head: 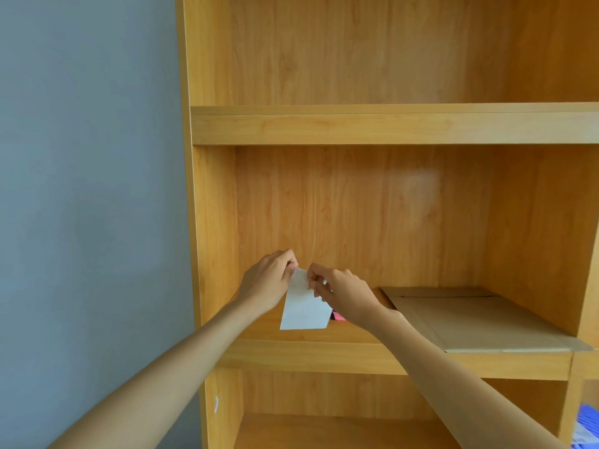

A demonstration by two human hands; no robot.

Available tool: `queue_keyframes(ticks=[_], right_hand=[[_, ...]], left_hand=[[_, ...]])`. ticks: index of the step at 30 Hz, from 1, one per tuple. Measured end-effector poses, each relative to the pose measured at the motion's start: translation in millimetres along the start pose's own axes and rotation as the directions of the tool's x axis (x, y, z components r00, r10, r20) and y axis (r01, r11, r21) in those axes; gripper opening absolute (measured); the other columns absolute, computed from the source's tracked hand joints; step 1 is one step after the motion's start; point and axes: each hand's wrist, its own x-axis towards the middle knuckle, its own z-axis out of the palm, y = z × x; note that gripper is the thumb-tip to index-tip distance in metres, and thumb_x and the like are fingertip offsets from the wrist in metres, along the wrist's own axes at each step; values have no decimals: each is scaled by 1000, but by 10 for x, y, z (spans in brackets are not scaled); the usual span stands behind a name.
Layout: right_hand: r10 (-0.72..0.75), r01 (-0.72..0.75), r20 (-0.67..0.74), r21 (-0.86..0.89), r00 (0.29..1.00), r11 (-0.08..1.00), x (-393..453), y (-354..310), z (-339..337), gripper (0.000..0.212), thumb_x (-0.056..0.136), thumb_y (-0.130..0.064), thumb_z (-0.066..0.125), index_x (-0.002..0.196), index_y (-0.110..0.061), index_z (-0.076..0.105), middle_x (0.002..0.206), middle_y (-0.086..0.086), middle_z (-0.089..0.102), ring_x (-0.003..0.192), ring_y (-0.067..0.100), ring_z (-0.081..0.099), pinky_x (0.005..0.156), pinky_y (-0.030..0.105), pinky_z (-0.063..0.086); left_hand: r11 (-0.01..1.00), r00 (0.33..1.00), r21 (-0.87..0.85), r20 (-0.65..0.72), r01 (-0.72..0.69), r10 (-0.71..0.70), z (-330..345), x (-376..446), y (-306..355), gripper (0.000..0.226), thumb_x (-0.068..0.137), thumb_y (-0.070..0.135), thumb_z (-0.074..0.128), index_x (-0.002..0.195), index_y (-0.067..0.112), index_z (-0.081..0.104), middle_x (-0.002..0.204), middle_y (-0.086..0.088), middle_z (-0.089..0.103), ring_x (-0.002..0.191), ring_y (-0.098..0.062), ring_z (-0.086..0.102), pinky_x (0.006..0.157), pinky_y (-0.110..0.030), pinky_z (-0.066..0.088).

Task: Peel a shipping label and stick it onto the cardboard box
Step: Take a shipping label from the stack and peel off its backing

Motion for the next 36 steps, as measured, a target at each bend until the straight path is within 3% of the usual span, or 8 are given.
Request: queue_keyframes(ticks=[5, 12, 18, 23, 29, 36], right_hand=[[-144, 149, 60, -92, 988, 985, -28, 13, -40, 15, 102, -18, 39, 96, -26, 50, 87, -10, 65, 74, 15, 65, 59, 39, 54], [-154, 163, 88, -113, 984, 980, -51, 96, -83, 18, 101, -15, 38, 99, -24, 54, 84, -8, 67, 59, 7, 53, 49, 23, 38], [-50, 53, 82, -30, 995, 998, -79, 242, -29, 16, 102, -21, 35, 95, -29, 47, 73, -10, 66, 61, 14, 66, 57, 39, 54], [36, -38, 82, 15, 996, 999, -151, 348, -46, 18, 98, -19, 33, 93, -31, 45, 76, -7, 69, 63, 12, 67, 57, 32, 50], [-6, 11, 117, -38, 993, 999, -221, 386, 19, 19, 101, -28, 32, 86, -36, 40, 75, -5, 69, 65, 18, 67, 65, 46, 58], [-82, 106, 130, -189, 988, 976, -254, 413, 94, 19, 103, -28, 28, 86, -31, 36, 74, -3, 66, 59, 20, 61, 54, 37, 49]], left_hand=[[999, 1000, 42, 2, -11, 11, -15, 74, -122, 19, 103, 23, 37, 85, 20, 45, 85, 12, 52, 75, -14, 50, 49, -25, 28], [997, 999, 71, -26, 23, -21, -129, 222, -232, 20, 103, 23, 34, 87, 19, 45, 89, 10, 57, 74, -16, 52, 50, -28, 32], [994, 996, 91, -69, 63, -56, -166, 298, -254, 20, 104, 21, 34, 86, 19, 43, 80, 11, 51, 65, -13, 46, 47, -26, 28], [991, 991, 109, -114, 80, -67, -195, 349, -268, 19, 104, 20, 34, 89, 17, 47, 82, 10, 55, 68, -16, 51, 47, -27, 29], [989, 987, 119, -143, 86, -68, -287, 441, -241, 18, 103, 19, 34, 89, 19, 44, 86, 7, 60, 71, -20, 55, 49, -27, 30], [988, 981, 149, -195, 48, -18, -570, 619, -106, 19, 104, 17, 34, 89, 18, 45, 77, 7, 54, 65, -18, 50, 46, -26, 27]])
